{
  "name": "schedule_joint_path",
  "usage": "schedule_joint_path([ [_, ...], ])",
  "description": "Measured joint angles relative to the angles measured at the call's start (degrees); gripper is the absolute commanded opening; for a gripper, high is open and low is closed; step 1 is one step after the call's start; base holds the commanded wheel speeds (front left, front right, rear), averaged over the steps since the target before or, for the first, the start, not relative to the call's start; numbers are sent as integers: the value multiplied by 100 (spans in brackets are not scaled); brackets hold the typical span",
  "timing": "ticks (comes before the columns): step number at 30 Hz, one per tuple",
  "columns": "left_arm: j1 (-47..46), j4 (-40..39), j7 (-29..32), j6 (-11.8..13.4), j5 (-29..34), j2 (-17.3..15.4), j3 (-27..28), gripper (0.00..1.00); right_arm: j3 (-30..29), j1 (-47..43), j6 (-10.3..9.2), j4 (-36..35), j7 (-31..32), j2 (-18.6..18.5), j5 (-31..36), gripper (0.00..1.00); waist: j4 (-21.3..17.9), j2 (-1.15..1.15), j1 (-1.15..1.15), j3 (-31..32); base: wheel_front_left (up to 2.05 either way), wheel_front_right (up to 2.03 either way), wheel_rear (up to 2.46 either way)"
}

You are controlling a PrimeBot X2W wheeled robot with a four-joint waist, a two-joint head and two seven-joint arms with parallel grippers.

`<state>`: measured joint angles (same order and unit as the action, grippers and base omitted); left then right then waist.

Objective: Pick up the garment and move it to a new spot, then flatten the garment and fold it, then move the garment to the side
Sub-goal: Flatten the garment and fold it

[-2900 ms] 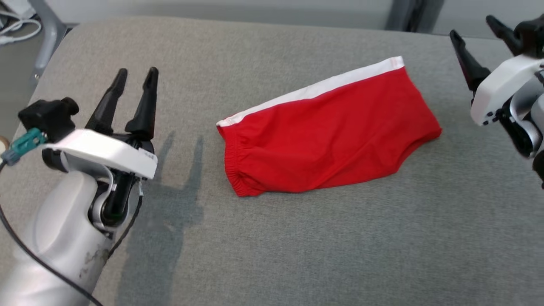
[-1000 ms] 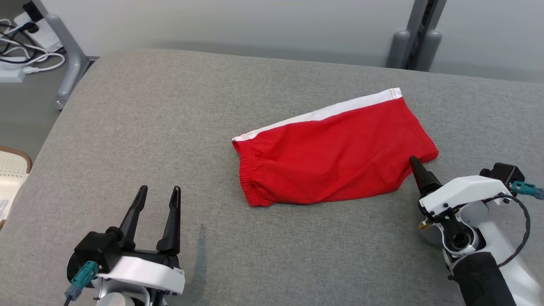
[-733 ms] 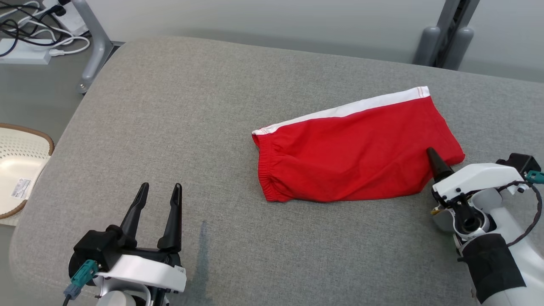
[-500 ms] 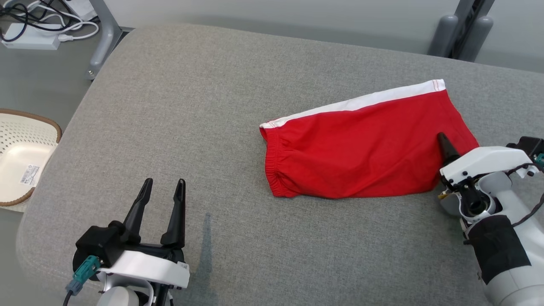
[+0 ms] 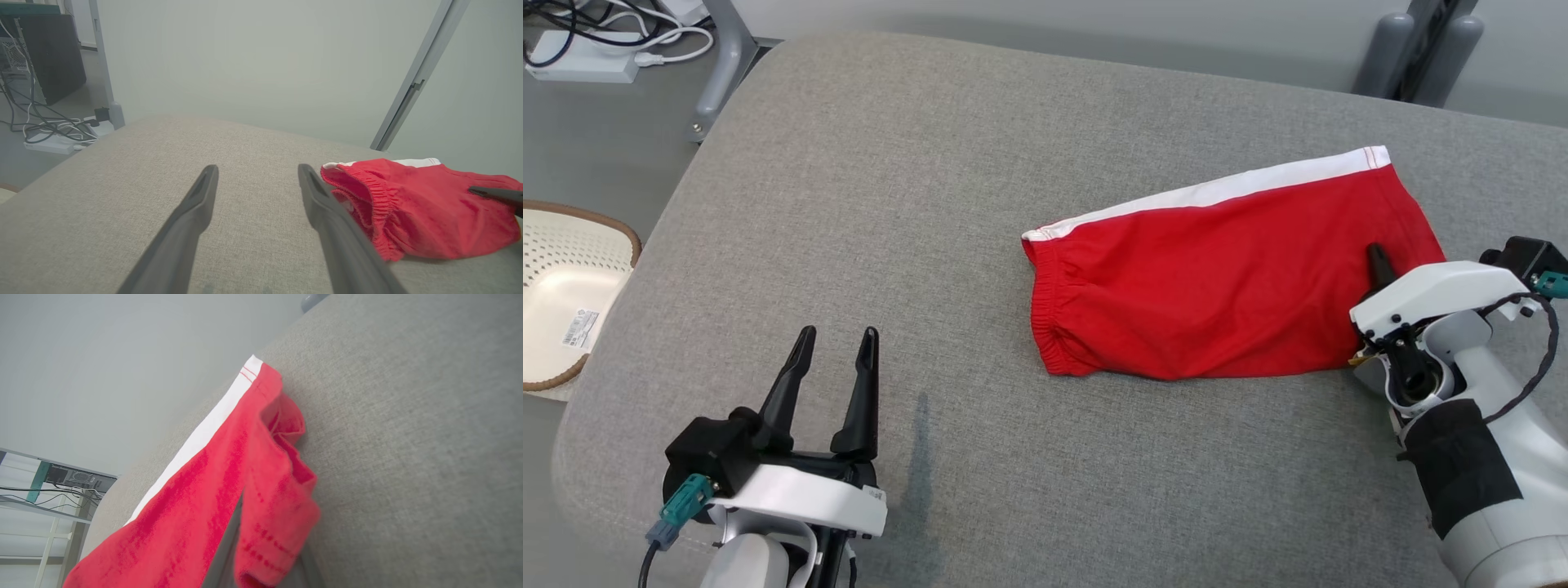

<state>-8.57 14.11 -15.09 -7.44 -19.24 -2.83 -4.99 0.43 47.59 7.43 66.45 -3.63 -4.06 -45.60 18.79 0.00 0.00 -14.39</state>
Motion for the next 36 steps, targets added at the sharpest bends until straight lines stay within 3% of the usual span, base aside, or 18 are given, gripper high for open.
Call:
schedule_joint_path([
  [27, 468, 68, 0, 0, 171, 2, 73, 100, 323, -1962, 7, -831, -1106, 135, -1397, 0, -1106, 0, 0, 872, 0, 0, 0],
  [36, 477, 85, 0, 0, 188, 2, 74, 100, 438, -2012, 4, -1106, -1136, 133, -1188, 0, -1215, 0, 0, 926, 0, 0, 0],
])
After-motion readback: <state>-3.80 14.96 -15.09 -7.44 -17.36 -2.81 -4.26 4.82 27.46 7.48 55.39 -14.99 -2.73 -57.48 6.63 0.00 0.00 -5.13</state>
